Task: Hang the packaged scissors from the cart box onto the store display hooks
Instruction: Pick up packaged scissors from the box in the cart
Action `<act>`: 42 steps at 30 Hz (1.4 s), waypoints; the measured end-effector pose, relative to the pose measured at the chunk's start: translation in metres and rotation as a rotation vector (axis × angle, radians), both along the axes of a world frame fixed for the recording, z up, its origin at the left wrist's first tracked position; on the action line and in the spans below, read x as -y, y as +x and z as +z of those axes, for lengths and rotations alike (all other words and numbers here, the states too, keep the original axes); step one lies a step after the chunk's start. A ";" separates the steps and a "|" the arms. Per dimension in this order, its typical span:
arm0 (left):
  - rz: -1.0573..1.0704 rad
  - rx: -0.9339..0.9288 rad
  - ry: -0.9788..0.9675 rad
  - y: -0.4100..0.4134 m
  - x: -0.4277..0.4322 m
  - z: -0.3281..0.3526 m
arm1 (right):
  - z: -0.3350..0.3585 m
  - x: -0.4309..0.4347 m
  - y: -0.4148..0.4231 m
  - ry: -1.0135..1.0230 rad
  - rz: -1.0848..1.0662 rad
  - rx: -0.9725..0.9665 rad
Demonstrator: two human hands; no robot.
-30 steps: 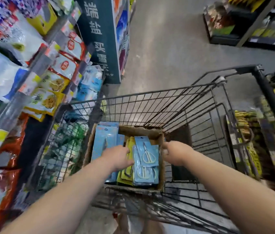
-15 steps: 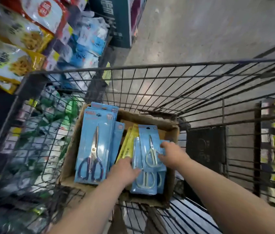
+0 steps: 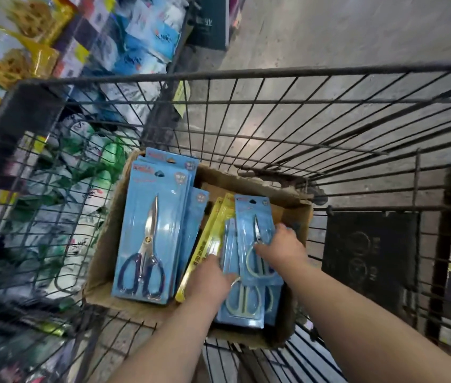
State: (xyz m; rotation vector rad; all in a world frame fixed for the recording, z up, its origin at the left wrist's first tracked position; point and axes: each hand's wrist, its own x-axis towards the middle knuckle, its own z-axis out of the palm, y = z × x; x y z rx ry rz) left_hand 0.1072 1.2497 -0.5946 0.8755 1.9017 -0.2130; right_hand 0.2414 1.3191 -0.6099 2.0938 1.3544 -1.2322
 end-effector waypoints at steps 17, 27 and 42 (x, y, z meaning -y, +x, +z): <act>0.341 0.199 -0.043 -0.019 0.007 0.003 | -0.008 -0.008 -0.016 -0.158 -0.245 -0.196; 0.364 0.196 -0.013 -0.028 0.019 0.018 | 0.009 0.014 -0.002 -0.218 -0.768 -0.513; 0.602 0.069 0.333 -0.071 0.035 0.185 | 0.184 -0.012 -0.032 0.033 -0.323 -0.737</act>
